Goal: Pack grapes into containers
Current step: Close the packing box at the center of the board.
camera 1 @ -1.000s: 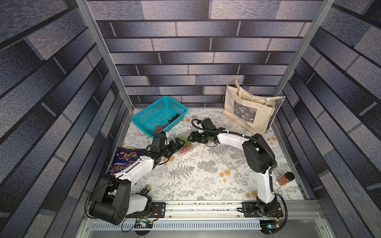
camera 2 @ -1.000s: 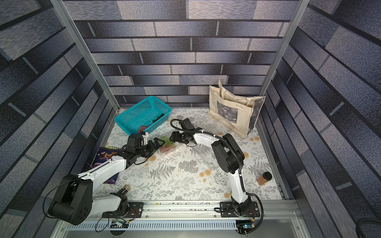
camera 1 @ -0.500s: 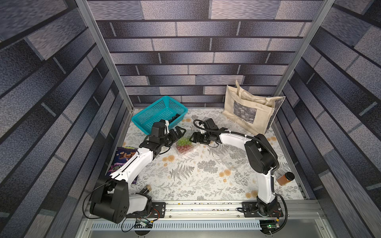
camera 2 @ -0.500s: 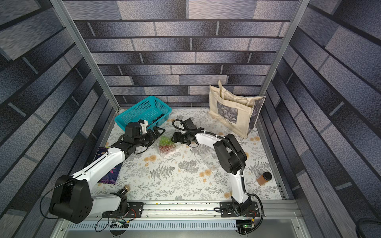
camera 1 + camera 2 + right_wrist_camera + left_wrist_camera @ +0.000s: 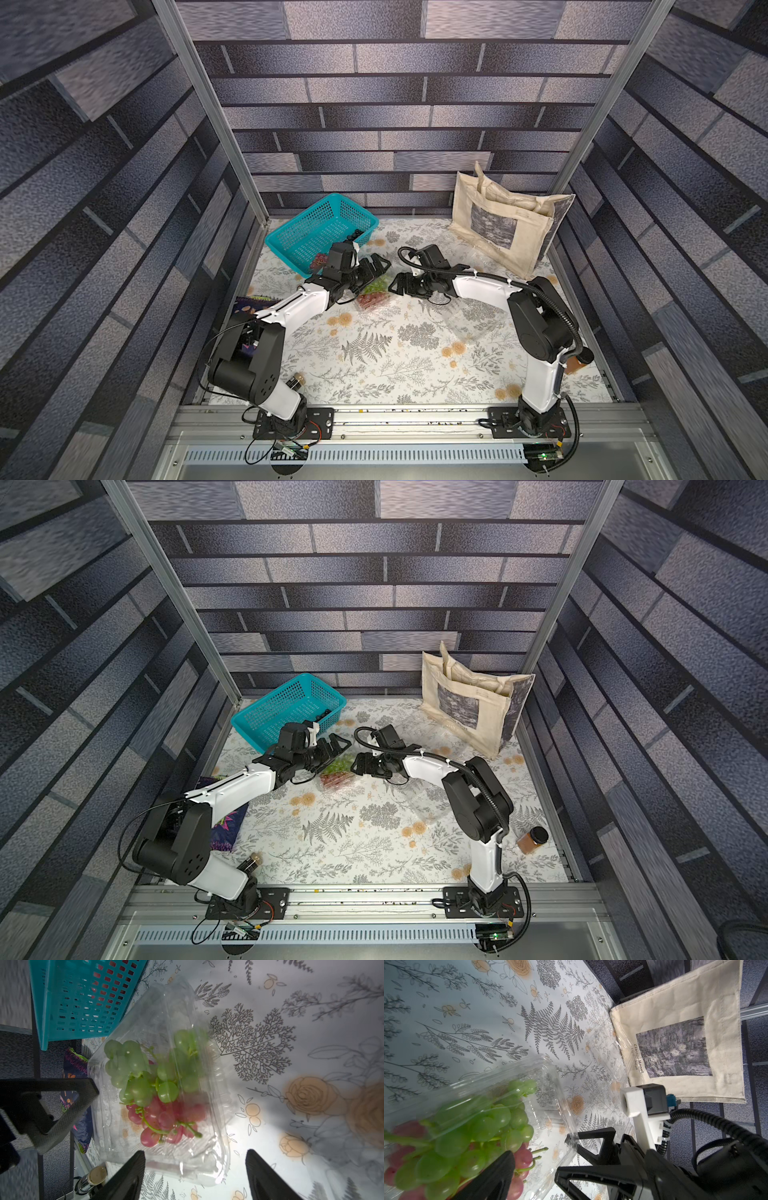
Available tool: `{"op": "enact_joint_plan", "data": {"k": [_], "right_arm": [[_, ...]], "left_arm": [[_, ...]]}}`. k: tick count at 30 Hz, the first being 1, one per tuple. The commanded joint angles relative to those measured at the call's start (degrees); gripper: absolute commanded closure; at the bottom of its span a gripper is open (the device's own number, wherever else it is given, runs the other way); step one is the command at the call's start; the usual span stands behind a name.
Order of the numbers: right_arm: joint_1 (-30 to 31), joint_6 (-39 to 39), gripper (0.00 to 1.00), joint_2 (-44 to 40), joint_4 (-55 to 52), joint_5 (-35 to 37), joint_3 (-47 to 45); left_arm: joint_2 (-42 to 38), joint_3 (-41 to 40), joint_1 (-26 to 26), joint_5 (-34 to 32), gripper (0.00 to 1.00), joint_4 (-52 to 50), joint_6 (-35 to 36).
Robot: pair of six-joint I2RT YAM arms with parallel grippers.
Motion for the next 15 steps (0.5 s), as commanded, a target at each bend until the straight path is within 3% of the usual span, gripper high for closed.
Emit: {"op": "enact_joint_plan", "data": {"k": [1, 7, 15], "right_arm": [[-1.4, 1.2, 0.23, -2.9, 2.6, 0.1, -2.8], [-3.3, 3.5, 0.25, -3.6, 6.7, -1.6, -6.0], [-5.3, 8.3, 0.43, -2.9, 16.9, -6.5, -9.3]], "left_arm": [[-1.0, -0.1, 0.0, -1.2, 0.0, 0.7, -0.1], [-1.2, -2.0, -0.3, -1.6, 0.0, 1.7, -0.5], [-1.2, -3.9, -0.8, -2.0, 0.0, 2.3, -0.3]]}}
